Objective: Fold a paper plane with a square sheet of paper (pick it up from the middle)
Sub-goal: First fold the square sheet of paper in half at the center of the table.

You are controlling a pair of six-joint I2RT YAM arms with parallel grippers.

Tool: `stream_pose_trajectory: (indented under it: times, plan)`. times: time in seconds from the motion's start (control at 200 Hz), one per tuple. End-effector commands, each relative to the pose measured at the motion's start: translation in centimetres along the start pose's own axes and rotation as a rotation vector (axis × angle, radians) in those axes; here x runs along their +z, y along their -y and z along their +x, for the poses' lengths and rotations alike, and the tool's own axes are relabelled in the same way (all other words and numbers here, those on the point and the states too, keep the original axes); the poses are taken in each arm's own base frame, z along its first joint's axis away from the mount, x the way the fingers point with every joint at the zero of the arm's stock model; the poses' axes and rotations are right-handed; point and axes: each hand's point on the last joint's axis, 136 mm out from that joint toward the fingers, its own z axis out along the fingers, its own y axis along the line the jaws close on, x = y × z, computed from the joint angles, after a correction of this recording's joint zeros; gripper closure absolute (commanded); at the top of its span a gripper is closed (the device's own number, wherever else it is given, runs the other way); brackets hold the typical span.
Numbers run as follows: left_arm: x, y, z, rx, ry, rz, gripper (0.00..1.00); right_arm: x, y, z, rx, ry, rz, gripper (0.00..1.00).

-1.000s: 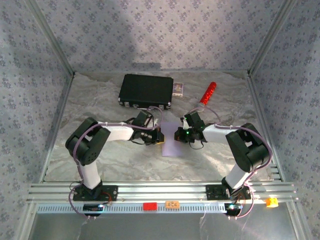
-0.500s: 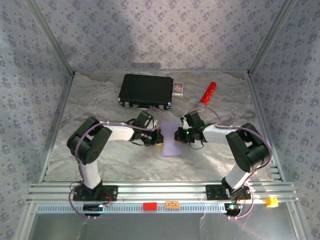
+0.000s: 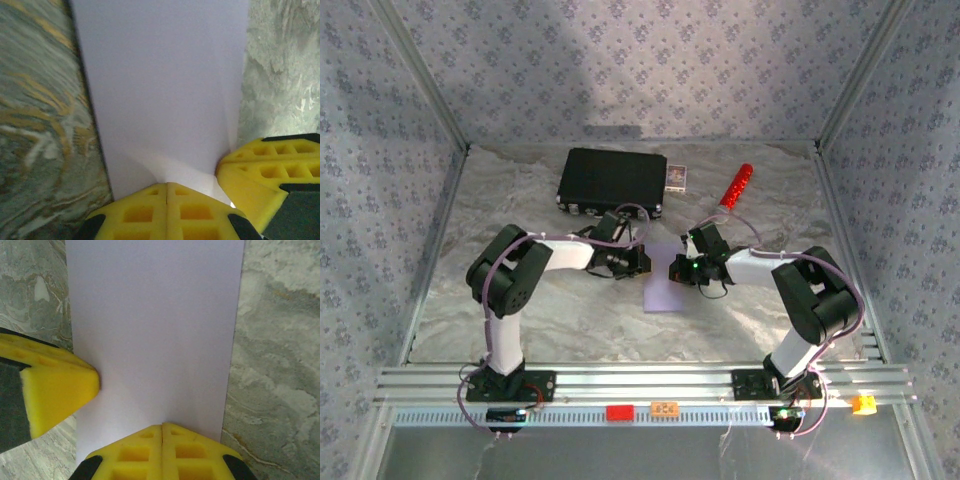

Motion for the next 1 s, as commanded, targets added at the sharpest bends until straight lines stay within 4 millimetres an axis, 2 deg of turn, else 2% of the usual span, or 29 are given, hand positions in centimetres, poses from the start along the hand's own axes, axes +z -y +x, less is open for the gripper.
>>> stream_pose_trajectory:
  times: [0.0, 0.135, 0.325, 0.465, 0.75, 0.884, 0.999]
  plan:
    - [0.4, -2.0, 0.7, -0.034, -0.012, -0.045, 0.97, 0.3, 5.5, 5.1, 0.068, -0.151, 0.213, 1.00]
    - [0.0, -1.8, 0.7, -0.035, -0.007, -0.030, 0.97, 0.3, 5.4, 5.0, 0.065, -0.150, 0.207, 1.00]
    - [-1.5, 0.9, 0.3, 0.004, 0.000, 0.027, 0.96, 0.3, 4.7, 4.2, 0.050, -0.139, 0.190, 1.00]
    - [-2.0, 1.7, 1.1, 0.013, -0.030, 0.066, 0.96, 0.2, 4.9, 4.3, 0.052, -0.137, 0.197, 1.00]
    - [-0.5, -1.0, 3.1, -0.030, -0.102, 0.023, 0.96, 0.2, 5.1, 4.4, 0.056, -0.139, 0.205, 1.00]
    - [-0.5, -2.2, 3.4, -0.033, -0.103, -0.031, 0.97, 0.2, 5.1, 4.4, 0.055, -0.139, 0.203, 1.00]
    - [-1.1, -1.8, 3.0, -0.015, -0.081, -0.045, 0.97, 0.1, 4.4, 4.1, 0.048, -0.129, 0.174, 1.00]
